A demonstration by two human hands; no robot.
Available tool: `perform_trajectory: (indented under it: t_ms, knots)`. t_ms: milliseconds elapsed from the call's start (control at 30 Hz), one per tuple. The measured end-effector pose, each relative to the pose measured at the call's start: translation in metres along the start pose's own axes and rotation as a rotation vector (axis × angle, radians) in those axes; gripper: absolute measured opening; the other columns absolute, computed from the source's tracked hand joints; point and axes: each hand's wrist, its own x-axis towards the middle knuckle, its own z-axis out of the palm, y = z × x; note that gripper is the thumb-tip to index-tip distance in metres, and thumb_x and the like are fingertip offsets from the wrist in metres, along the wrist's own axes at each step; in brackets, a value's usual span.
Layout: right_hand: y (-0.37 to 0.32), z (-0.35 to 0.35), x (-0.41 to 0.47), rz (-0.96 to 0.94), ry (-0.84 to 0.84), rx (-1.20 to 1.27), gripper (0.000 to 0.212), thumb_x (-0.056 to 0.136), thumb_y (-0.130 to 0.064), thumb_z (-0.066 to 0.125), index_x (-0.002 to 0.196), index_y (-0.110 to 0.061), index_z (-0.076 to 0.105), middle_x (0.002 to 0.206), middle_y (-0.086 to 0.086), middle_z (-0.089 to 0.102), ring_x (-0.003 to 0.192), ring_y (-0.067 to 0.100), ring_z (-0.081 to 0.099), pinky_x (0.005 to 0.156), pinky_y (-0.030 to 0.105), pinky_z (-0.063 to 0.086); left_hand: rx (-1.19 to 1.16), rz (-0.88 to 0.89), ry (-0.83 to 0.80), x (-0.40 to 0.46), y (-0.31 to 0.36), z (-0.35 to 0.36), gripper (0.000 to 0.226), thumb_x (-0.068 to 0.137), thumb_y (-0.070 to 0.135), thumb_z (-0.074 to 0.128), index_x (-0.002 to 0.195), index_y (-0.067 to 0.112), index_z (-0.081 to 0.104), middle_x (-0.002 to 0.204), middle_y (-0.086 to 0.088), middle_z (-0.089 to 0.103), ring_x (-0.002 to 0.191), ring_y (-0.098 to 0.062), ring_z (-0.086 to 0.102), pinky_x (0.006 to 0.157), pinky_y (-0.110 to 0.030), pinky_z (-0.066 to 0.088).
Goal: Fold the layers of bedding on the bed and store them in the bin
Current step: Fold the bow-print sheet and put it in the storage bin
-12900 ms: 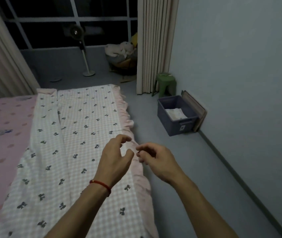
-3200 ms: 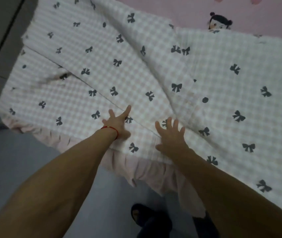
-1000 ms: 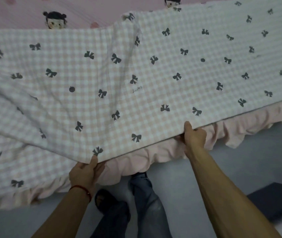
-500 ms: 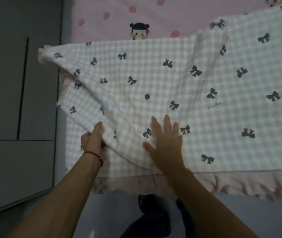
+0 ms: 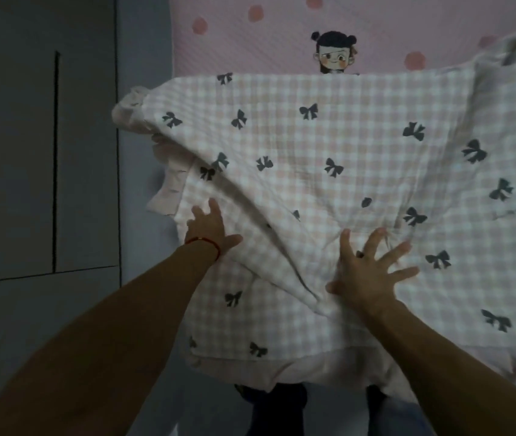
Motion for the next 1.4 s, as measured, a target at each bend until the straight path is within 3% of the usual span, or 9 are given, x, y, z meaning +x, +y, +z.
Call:
perform_trajectory:
  t_ms: [133, 333, 600, 767, 900, 1067, 1200, 1267, 1400]
  knots:
    - [-0.005, 0.002, 0.004, 0.043, -0.009, -0.081, 0.128, 0.073, -0.073, 0.072, 0.157, -0.036, -0.017, 0.157, 0.033, -0.029, 0.132, 0.075, -0.024, 0.098, 0.092, 0.005, 0.166, 0.101, -0.117, 0.015, 0.006, -0.018, 0.121, 0.086, 0.06, 0.068, 0.156, -0.005, -0.007, 0.159, -0.03, 0.02, 0.148, -0.047, 0.02, 0.118, -0.05, 0.031]
    - [-0.008, -0.002, 0.002, 0.077, -0.029, -0.104, 0.129, 0.073, -0.072, 0.073, 0.157, -0.035, -0.018, 0.16, 0.031, -0.026, 0.134, 0.075, -0.022, 0.1, 0.091, 0.01, 0.233, 0.069, -0.135, 0.022, 0.028, -0.005, 0.083, 0.087, 0.051, 0.072, 0.153, 0.016, 0.034, 0.163, -0.015, 0.01, 0.144, -0.051, 0.014, 0.115, -0.061, 0.027]
    - [-0.02, 0.004, -0.005, 0.179, 0.007, -0.075, 0.13, 0.075, -0.066, 0.076, 0.156, -0.034, -0.022, 0.159, 0.03, -0.028, 0.136, 0.074, -0.02, 0.1, 0.09, 0.015, 0.14, 0.007, -0.07, 0.037, 0.017, 0.019, 0.104, 0.082, 0.055, 0.074, 0.158, 0.008, 0.021, 0.164, -0.024, 0.009, 0.144, -0.054, 0.018, 0.113, -0.06, 0.031]
    - [-0.038, -0.002, -0.01, 0.255, 0.053, 0.01, 0.109, 0.089, -0.032, 0.074, 0.159, -0.036, -0.009, 0.163, 0.024, -0.025, 0.14, 0.068, -0.02, 0.102, 0.089, 0.014, 0.265, 0.121, -0.07, 0.026, 0.015, 0.008, 0.084, 0.092, 0.052, 0.065, 0.155, 0.007, 0.032, 0.166, -0.019, 0.003, 0.146, -0.055, 0.011, 0.117, -0.061, 0.026]
    - [-0.053, 0.004, -0.025, 0.315, 0.229, 0.137, 0.094, 0.092, -0.013, 0.067, 0.161, -0.031, 0.005, 0.167, 0.02, -0.01, 0.146, 0.06, -0.012, 0.106, 0.086, 0.009, 0.255, 0.081, -0.108, 0.025, 0.021, 0.009, 0.095, 0.092, 0.054, 0.064, 0.159, 0.005, 0.018, 0.166, -0.021, -0.002, 0.147, -0.054, 0.007, 0.116, -0.061, 0.024]
    - [-0.12, 0.034, -0.063, 0.517, 0.581, 0.578, 0.06, 0.094, 0.0, 0.058, 0.15, -0.017, 0.044, 0.162, 0.017, 0.031, 0.152, 0.041, 0.019, 0.116, 0.069, 0.022, 0.28, 0.072, -0.122, 0.025, 0.019, 0.009, 0.1, 0.093, 0.056, 0.06, 0.16, 0.003, 0.008, 0.165, -0.025, -0.003, 0.148, -0.054, 0.006, 0.117, -0.062, 0.02]
    - [-0.224, 0.039, -0.093, 0.86, 0.916, 1.058, 0.036, 0.088, -0.002, 0.063, 0.123, -0.012, 0.062, 0.117, 0.005, 0.064, 0.114, 0.026, 0.057, 0.101, 0.042, 0.041, 0.483, 0.207, -0.132, 0.025, 0.018, 0.002, 0.093, 0.097, 0.057, 0.054, 0.158, 0.0, 0.013, 0.164, -0.028, 0.002, 0.146, -0.056, 0.014, 0.116, -0.064, 0.021]
    - [-0.273, 0.031, -0.094, 0.986, 0.821, 1.408, 0.027, 0.094, -0.011, 0.061, 0.12, -0.014, 0.059, 0.108, -0.004, 0.061, 0.103, 0.017, 0.059, 0.092, 0.03, 0.045, 0.525, 0.28, -0.16, 0.021, 0.017, -0.008, 0.087, 0.097, 0.055, 0.055, 0.156, 0.002, 0.021, 0.163, -0.03, 0.01, 0.147, -0.049, 0.023, 0.115, -0.06, 0.026]
    - [-0.326, 0.019, -0.064, 1.05, 0.458, 1.885, 0.03, 0.094, -0.03, 0.066, 0.119, -0.018, 0.056, 0.096, 0.002, 0.068, 0.091, 0.022, 0.066, 0.085, 0.041, 0.056, 0.466, 0.425, -0.248, 0.021, 0.004, -0.043, 0.067, 0.088, 0.055, 0.066, 0.135, 0.009, 0.053, 0.144, -0.021, 0.048, 0.123, -0.037, 0.055, 0.1, -0.046, 0.051]
